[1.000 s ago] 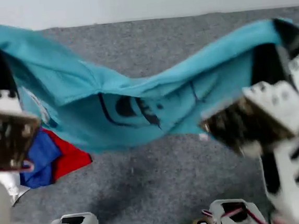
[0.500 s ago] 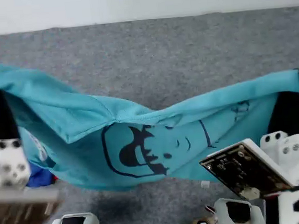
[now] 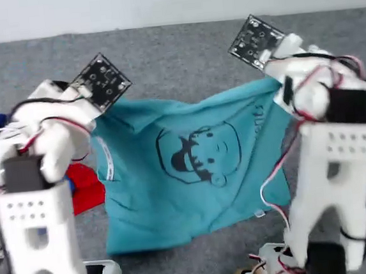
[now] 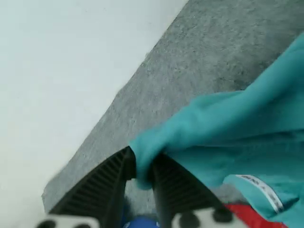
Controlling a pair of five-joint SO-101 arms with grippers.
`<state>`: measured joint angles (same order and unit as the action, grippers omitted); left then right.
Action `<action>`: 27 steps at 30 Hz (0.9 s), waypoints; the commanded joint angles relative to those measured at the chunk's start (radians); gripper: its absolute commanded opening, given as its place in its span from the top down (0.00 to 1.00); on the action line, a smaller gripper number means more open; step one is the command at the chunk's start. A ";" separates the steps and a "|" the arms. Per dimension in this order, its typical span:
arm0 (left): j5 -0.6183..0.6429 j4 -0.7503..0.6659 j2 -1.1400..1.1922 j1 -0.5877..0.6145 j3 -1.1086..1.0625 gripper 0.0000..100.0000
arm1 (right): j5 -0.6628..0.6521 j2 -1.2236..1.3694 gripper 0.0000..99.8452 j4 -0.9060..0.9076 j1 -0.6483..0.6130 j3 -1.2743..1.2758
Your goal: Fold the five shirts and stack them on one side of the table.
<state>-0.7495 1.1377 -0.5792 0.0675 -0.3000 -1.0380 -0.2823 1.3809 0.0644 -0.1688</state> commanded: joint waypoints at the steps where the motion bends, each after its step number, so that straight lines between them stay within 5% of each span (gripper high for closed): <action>1: -0.006 -0.295 0.066 -0.006 -0.128 0.98 | -0.005 0.059 0.99 -0.189 -0.008 0.081; 13: -0.003 -0.379 0.674 -0.002 0.372 0.98 | -0.005 0.265 0.99 -0.723 -0.004 0.149; 27: -0.012 -0.354 1.163 -0.008 1.061 0.98 | -0.034 0.495 0.99 -1.072 -0.001 0.147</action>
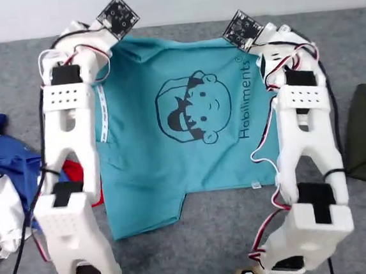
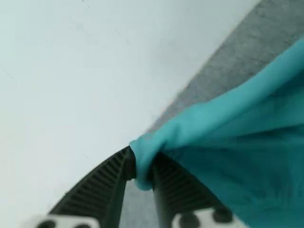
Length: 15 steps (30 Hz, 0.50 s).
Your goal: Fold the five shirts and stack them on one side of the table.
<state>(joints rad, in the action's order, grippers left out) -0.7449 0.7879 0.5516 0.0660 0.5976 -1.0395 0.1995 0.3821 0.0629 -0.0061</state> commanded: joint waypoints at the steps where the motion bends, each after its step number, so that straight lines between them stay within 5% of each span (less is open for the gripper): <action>1: -0.034 0.025 0.058 -0.008 0.209 0.98 | -0.049 0.031 0.99 -0.093 -0.001 -0.015; 11: -0.089 0.347 0.245 -0.008 0.588 0.98 | -0.074 0.186 0.99 -0.179 0.001 -0.127; 15: -0.089 0.525 0.264 -0.009 0.682 0.98 | -0.074 0.179 0.99 -0.079 -0.005 -0.176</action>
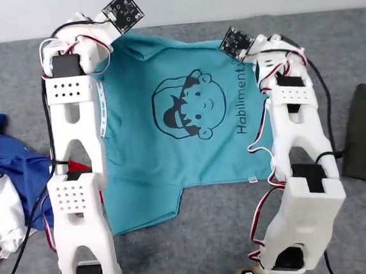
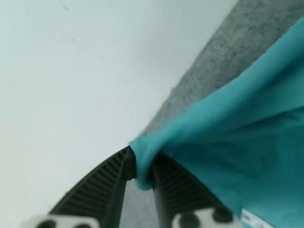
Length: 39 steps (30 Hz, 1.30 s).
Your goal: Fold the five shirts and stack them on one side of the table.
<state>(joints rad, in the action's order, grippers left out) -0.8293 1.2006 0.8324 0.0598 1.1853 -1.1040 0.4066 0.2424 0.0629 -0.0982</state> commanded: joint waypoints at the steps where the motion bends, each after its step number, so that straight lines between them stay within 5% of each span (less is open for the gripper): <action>1: -0.005 0.163 -0.017 -0.003 0.110 0.98 | -0.009 -0.035 0.99 0.111 -0.007 -0.094; 8: -0.006 0.563 -0.011 -0.017 0.196 0.99 | -0.005 -0.108 0.99 0.475 -0.005 -0.100; 15: -0.003 0.559 -0.097 -0.018 0.036 0.99 | -0.008 -0.145 0.99 0.719 -0.007 -0.100; 29: 0.002 0.559 -0.848 -0.101 -1.173 0.98 | -0.009 -0.232 0.99 1.144 0.024 -0.100; 39: 0.012 0.557 -1.097 -0.147 -1.650 0.98 | -0.098 -0.239 0.99 1.363 0.035 -0.100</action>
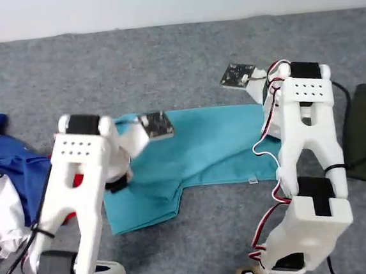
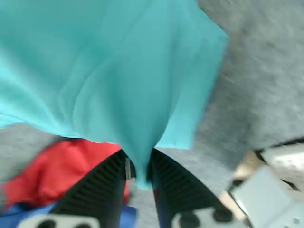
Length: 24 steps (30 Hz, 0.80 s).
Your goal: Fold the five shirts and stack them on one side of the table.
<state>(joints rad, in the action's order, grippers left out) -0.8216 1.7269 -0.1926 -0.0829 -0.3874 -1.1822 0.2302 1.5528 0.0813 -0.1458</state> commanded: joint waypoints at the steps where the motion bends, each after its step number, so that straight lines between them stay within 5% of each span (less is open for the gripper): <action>1: 0.008 0.031 -0.080 -0.005 -0.107 0.98 | -0.021 -0.062 0.99 0.065 0.016 -0.052; 7: 0.008 0.026 -0.084 -0.008 -0.189 0.98 | -0.018 -0.051 0.99 0.064 0.016 -0.049; 11: 0.035 0.025 -0.089 0.012 -0.183 0.87 | -0.006 -0.051 0.95 0.064 0.015 -0.048; 17: 0.164 0.026 -0.092 0.018 -0.094 0.79 | 0.095 -0.062 0.77 0.074 0.031 -0.060; 24: 0.227 0.006 -0.083 0.020 0.079 0.80 | 0.137 -0.053 0.77 0.064 0.048 -0.138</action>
<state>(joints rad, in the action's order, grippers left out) -0.6529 1.7254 -0.2432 -0.0721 -0.4074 -1.0779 0.2302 1.6172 0.1212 -0.2163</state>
